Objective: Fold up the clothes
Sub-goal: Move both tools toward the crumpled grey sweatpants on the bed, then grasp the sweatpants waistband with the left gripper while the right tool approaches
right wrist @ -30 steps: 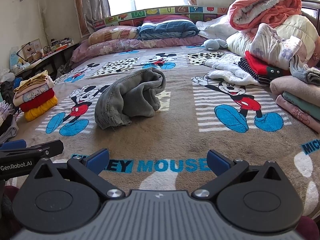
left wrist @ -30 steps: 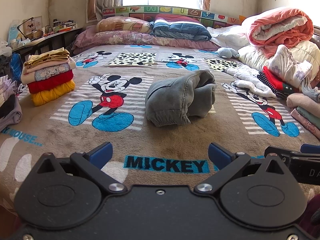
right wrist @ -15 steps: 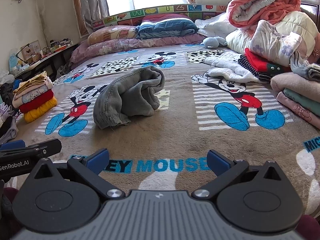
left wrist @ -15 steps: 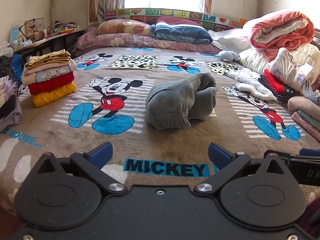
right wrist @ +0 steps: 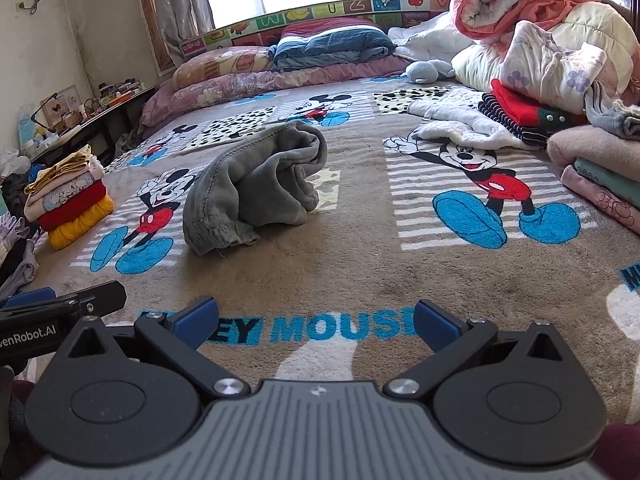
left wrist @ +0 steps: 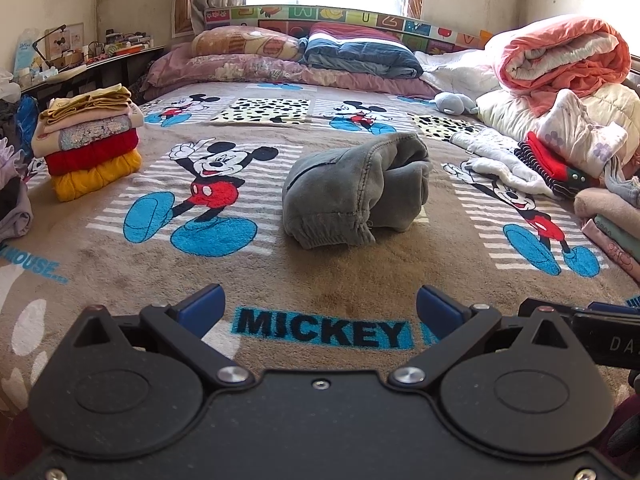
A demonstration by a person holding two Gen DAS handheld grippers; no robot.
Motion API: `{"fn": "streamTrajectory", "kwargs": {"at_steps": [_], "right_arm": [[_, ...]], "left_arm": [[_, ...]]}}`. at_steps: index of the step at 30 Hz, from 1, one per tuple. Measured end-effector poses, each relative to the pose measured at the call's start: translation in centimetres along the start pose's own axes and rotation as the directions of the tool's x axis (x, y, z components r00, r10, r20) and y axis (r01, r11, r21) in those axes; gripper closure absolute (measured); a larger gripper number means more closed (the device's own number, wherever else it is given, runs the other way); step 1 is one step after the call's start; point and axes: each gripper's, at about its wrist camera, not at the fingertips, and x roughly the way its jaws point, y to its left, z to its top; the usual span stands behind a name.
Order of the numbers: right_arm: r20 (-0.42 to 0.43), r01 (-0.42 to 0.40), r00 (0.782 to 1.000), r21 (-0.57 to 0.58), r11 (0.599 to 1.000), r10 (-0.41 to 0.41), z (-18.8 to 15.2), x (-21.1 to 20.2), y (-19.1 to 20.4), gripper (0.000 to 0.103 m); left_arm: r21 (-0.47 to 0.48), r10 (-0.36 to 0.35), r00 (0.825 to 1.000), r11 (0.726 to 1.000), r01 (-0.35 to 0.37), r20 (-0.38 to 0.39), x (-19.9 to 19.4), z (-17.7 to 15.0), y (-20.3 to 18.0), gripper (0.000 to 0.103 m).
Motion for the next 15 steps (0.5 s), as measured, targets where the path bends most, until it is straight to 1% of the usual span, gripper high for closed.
{"fn": "streamTrajectory", "kwargs": {"at_steps": [5,10,12,15], "right_arm": [[-0.001,-0.038,0.999,0.028,0.999,0.038,-0.4,1.2,-1.1,0.0],[0.019,-0.083,0.996,0.052,0.995,0.082,-1.0,2.8,-2.5,0.0],[0.036,-0.109,0.994,0.063,0.992,0.106,-1.3,3.5,-3.2,0.0],[0.059,-0.158,0.986,0.093,0.983,0.153,-1.7,4.7,-4.3,0.0]], "left_arm": [[-0.013,-0.006,0.999,1.0,0.005,-0.037,1.3,-0.4,-0.1,0.0],[-0.016,-0.007,0.999,1.0,0.007,-0.052,2.8,-0.9,-0.4,0.0],[-0.012,-0.01,0.998,1.0,0.009,-0.055,3.5,-1.1,-0.5,0.0],[0.003,-0.005,0.999,1.0,0.006,-0.038,4.6,-1.7,-0.8,0.0]]}}
